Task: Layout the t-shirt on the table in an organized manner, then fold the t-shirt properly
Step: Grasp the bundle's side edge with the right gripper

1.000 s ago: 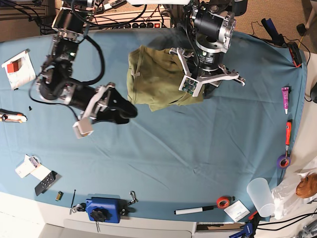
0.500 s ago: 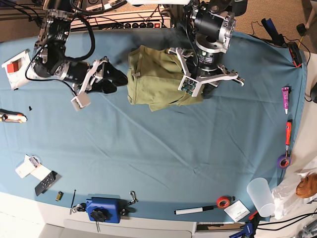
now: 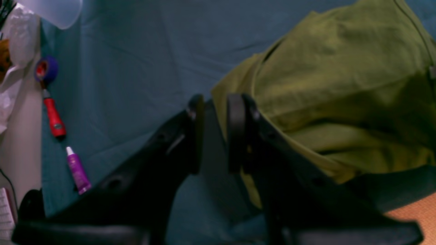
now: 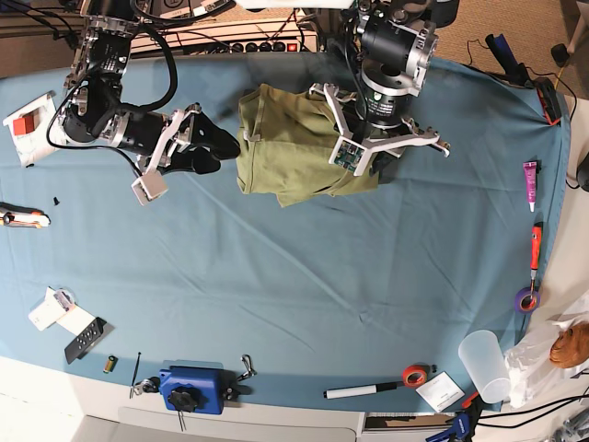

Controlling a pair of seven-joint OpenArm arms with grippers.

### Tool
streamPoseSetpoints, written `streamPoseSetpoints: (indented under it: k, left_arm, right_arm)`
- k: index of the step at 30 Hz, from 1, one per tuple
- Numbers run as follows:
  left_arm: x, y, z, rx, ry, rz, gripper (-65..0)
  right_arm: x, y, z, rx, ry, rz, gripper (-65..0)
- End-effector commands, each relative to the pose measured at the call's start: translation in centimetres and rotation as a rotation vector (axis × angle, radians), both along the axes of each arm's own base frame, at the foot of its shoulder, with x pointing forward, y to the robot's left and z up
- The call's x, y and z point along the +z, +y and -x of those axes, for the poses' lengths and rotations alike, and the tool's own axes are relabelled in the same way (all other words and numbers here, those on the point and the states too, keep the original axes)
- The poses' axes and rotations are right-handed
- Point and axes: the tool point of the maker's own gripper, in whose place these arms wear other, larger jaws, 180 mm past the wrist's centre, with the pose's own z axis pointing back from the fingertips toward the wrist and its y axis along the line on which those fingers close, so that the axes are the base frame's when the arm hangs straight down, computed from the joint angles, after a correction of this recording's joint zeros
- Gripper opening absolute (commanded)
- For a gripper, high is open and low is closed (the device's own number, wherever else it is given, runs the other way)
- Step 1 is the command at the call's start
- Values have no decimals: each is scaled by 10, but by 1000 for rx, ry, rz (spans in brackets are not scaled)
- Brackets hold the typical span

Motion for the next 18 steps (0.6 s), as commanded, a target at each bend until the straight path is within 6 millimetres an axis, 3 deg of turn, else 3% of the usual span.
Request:
streamPoseSetpoints:
  k: [1, 8, 12, 18]
  left_arm:
    - [10, -1, -3, 2, -40, 15, -540]
    - [6, -3, 3, -6, -28, 25, -540]
    - [6, -3, 3, -6, -27, 26, -540]
    - [6, -3, 3, -6, -27, 27, -540]
  right_arm:
    - [10, -4, -3, 5, -38, 4, -294]
    - [6, -8, 0, 7, -25, 24, -294]
    - [-9, -14, -1, -31, 8, 93, -294]
    - [-8, 2, -4, -74, 13, 22, -294]
